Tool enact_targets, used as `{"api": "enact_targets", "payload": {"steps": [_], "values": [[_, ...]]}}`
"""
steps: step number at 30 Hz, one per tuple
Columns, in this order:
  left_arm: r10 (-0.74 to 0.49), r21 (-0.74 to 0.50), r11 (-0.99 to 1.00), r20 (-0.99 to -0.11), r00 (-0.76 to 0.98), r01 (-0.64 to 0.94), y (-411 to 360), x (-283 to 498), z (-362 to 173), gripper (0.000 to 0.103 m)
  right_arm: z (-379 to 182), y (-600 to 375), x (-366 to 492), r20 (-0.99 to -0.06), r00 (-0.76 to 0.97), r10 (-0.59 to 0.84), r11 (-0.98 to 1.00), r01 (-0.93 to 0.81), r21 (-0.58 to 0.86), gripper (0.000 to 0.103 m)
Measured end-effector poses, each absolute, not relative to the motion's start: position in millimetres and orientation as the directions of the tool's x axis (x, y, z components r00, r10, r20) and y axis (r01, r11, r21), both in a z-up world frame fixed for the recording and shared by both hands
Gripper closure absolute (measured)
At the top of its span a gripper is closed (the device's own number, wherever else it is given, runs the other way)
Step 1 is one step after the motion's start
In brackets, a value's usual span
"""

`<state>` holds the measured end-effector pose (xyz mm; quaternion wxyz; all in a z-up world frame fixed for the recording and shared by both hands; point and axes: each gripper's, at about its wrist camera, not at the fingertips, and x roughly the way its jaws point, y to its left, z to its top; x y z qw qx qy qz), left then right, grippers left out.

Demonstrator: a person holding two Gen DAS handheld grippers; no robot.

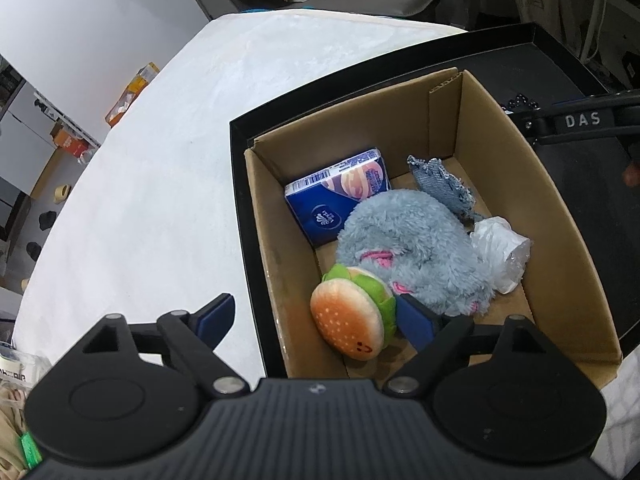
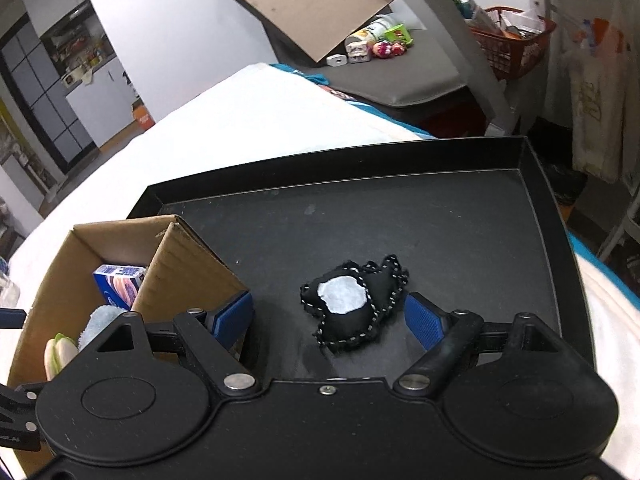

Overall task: Organize soft objects
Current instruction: 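Move the right gripper to the black beaded bracelet and close on it, then lift the bracelet with the right gripper over the box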

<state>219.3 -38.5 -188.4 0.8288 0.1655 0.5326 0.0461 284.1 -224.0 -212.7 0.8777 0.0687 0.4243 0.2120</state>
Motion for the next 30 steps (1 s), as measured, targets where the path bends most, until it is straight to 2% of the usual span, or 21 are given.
{"api": "enact_targets", "payload": {"steps": [3, 7, 9, 11, 12, 13, 14, 17, 30], "values": [[0.251, 0.32, 0.942, -0.87, 0.424, 0.098, -36.6, 221.3, -188.5, 0.016, -216.9, -218.6, 286.1, -0.724, 0.541, 0.428, 0.901, -0.318, 0.295, 0.023], [0.257, 0.326, 0.94, -0.867, 0.427, 0.097, -37.5, 223.2, -188.0, 0.015, -222.5, -217.3, 289.5, -0.74, 0.529, 0.416, 0.906, -0.308, 0.289, 0.033], [0.252, 0.321, 0.942, -0.869, 0.427, 0.097, -38.1, 223.0, -188.7, 0.015, -225.5, -215.1, 290.8, -0.748, 0.52, 0.413, 0.907, -0.314, 0.282, 0.041], [0.252, 0.322, 0.942, -0.868, 0.429, 0.098, -37.8, 222.1, -189.3, 0.015, -229.1, -211.0, 292.6, -0.757, 0.513, 0.405, 0.908, -0.322, 0.268, 0.057], [0.249, 0.318, 0.943, -0.869, 0.427, 0.096, -37.0, 221.8, -189.3, 0.015, -229.1, -210.1, 292.3, -0.756, 0.522, 0.395, 0.912, -0.325, 0.252, 0.06], [0.246, 0.314, 0.945, -0.87, 0.426, 0.096, -36.2, 221.9, -188.9, 0.015, -229.1, -209.5, 293.0, -0.758, 0.526, 0.386, 0.915, -0.324, 0.241, 0.07], [0.244, 0.312, 0.945, -0.871, 0.427, 0.095, -35.4, 221.8, -188.4, 0.015, -229.3, -209.9, 293.7, -0.762, 0.523, 0.381, 0.917, -0.321, 0.238, 0.077], [0.24, 0.309, 0.946, -0.87, 0.431, 0.096, -33.8, 222.0, -186.9, 0.015, -228.1, -214.1, 293.3, -0.765, 0.513, 0.388, 0.914, -0.32, 0.249, 0.081], [0.207, 0.278, 0.956, -0.864, 0.46, 0.092, -29.6, 217.0, -176.9, 0.015, -194.2, -231.7, 263.5, -0.755, 0.544, 0.365, 0.926, -0.292, 0.237, 0.082]]}}
